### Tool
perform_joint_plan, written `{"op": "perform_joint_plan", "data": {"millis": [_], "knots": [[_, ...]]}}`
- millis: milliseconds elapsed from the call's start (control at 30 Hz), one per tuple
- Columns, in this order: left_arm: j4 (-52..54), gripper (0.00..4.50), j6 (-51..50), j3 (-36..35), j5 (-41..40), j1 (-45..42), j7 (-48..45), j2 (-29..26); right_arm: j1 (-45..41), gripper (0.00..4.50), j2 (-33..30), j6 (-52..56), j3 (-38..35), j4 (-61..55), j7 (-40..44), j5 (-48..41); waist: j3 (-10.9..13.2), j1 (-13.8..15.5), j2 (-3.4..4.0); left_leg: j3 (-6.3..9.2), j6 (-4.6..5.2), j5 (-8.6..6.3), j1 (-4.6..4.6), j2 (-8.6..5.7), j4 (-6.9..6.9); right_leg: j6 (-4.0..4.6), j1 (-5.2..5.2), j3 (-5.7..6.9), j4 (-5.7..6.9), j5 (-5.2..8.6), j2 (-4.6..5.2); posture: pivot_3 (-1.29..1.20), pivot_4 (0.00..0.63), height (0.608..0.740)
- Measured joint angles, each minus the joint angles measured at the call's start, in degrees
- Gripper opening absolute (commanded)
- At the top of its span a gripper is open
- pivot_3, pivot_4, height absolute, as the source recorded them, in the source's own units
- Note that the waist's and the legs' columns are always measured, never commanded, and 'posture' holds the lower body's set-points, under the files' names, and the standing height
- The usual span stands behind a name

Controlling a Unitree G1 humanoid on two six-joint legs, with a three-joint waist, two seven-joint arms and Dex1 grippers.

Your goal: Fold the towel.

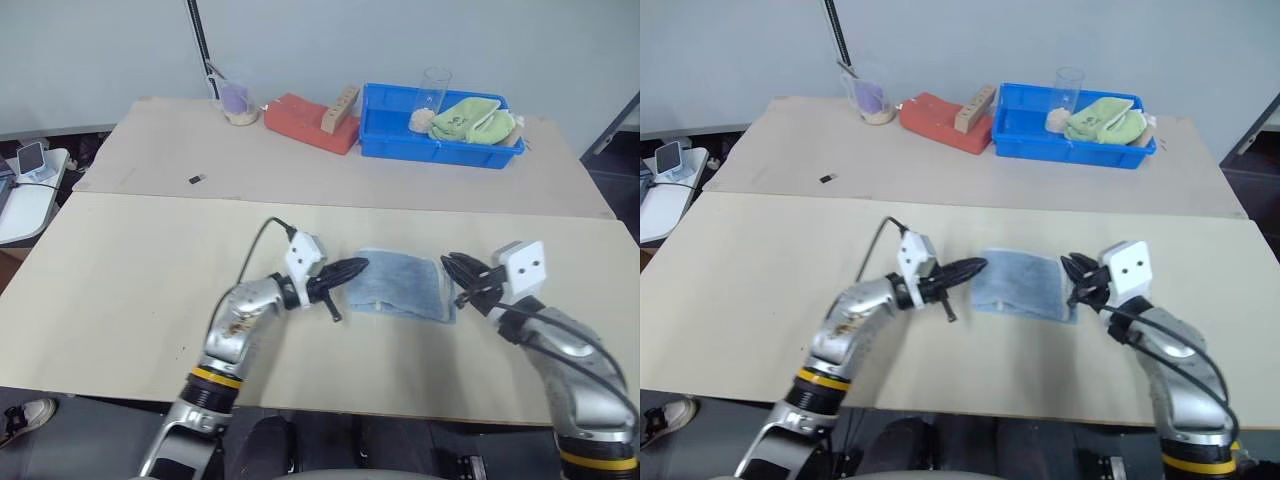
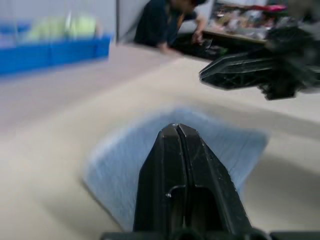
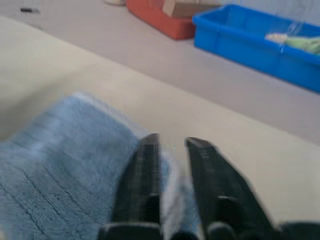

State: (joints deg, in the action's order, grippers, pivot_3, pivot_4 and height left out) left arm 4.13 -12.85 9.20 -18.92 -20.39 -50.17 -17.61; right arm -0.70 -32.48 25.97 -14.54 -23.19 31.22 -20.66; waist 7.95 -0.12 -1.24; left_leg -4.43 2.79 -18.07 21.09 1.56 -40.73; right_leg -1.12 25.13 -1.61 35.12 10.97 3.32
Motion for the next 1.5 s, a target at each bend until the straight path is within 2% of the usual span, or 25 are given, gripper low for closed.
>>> {"op": "perform_joint_plan", "data": {"millis": [100,200,233,333,433,600,767,867,1200,1233,1367,1500], "knots": [[3.25,3.23,-1.72,-0.80,-2.02,1.08,-4.73,-6.06,-0.88,3.37,-2.49,2.48,-0.64,0.23,1.69,-1.98,0.01,-0.09,0.00,-0.02,0.00,0.00,0.00,0.01,0.00,0.02,0.02,0.00,0.00,0.01,-0.01,0.00,0.150,0.717],[8.24,4.50,-4.34,-2.07,-5.67,0.70,-10.56,-13.13,-3.38,4.34,-5.46,5.29,-0.60,1.79,3.81,-3.37,0.01,-0.07,0.01,-0.04,-0.01,0.00,0.00,0.01,0.00,0.02,0.02,0.00,-0.01,0.02,0.01,0.00,0.150,0.717],[10.09,4.50,-6.40,-3.08,-7.87,0.12,-12.42,-15.85,-4.28,4.47,-6.42,7.16,-0.51,2.87,4.62,-4.19,0.02,-0.01,-0.01,-0.04,-0.01,0.00,0.01,0.03,0.00,0.03,0.02,0.01,-0.02,0.02,-0.01,0.00,0.150,0.717],[13.87,4.50,-12.56,-5.97,-13.27,-1.53,-16.54,-22.88,-6.27,4.47,-7.91,11.62,0.82,6.15,6.13,-5.39,0.02,-0.06,-0.01,-0.05,-0.01,0.00,0.02,0.04,0.01,0.03,0.04,0.02,-0.05,0.03,-0.02,0.00,0.150,0.717],[16.67,4.50,-16.64,-8.28,-17.47,-2.36,-19.25,-27.46,-9.44,4.47,-8.03,13.78,2.58,11.53,6.68,-5.30,0.03,-0.19,0.00,-0.08,-0.01,0.00,0.01,0.03,0.01,0.02,0.04,0.00,-0.06,0.04,-0.02,0.00,0.150,0.717],[19.54,4.50,-20.67,-8.91,-21.69,-3.59,-20.51,-29.47,-13.90,4.47,-7.39,15.95,5.56,18.27,8.25,-5.22,0.04,-0.22,0.01,-0.08,-0.01,0.01,0.01,0.02,0.01,0.01,0.03,0.00,-0.04,0.04,-0.04,0.00,0.150,0.717],[20.23,4.50,-21.07,-8.92,-21.90,-3.64,-20.03,-29.45,-16.39,4.47,-6.45,18.05,8.61,23.83,9.02,-4.83,0.04,-0.22,0.01,-0.09,-0.01,0.01,0.02,0.01,0.01,0.02,0.04,0.00,-0.04,0.04,-0.06,0.00,0.150,0.717],[20.48,4.50,-21.00,-8.92,-21.66,-3.61,-19.22,-29.41,-16.90,3.64,-6.46,18.51,9.26,24.86,9.98,-4.84,0.04,-0.25,0.01,-0.10,-0.01,0.01,0.02,0.02,0.01,0.01,0.04,-0.02,-0.05,0.04,-0.05,0.00,0.150,0.717],[21.12,4.50,-20.17,-9.05,-20.51,-3.49,-17.21,-29.34,-18.03,0.23,-5.85,19.43,9.75,24.60,11.94,-5.02,0.03,-0.38,0.01,-0.10,-0.02,0.01,0.01,0.02,0.01,0.01,0.04,-0.02,-0.04,0.03,-0.06,0.00,0.150,0.717],[21.12,4.50,-20.19,-9.10,-20.59,-3.49,-17.05,-29.34,-18.13,0.05,-5.84,19.43,9.75,24.33,12.09,-5.04,0.03,-0.41,0.01,-0.10,-0.02,0.01,0.01,0.03,0.01,0.01,0.04,-0.02,-0.04,0.03,-0.06,0.00,0.150,0.717],[21.20,4.50,-21.14,-9.67,-21.65,-3.62,-15.75,-29.31,-20.86,0.05,-4.55,19.59,8.48,24.32,11.34,-6.16,0.04,-0.57,0.02,-0.10,-0.02,0.01,0.02,0.03,0.01,0.01,0.07,-0.02,-0.02,0.03,-0.06,0.00,0.150,0.717],[21.32,4.50,-21.98,-10.00,-22.25,-5.80,-14.54,-28.83,-28.67,0.05,-2.29,19.60,0.49,31.14,4.87,-7.68,0.05,-0.53,0.03,-0.13,-0.04,0.02,0.02,-0.01,0.01,0.02,0.07,-0.05,-0.03,0.02,-0.05,0.00,0.150,0.717]]}}
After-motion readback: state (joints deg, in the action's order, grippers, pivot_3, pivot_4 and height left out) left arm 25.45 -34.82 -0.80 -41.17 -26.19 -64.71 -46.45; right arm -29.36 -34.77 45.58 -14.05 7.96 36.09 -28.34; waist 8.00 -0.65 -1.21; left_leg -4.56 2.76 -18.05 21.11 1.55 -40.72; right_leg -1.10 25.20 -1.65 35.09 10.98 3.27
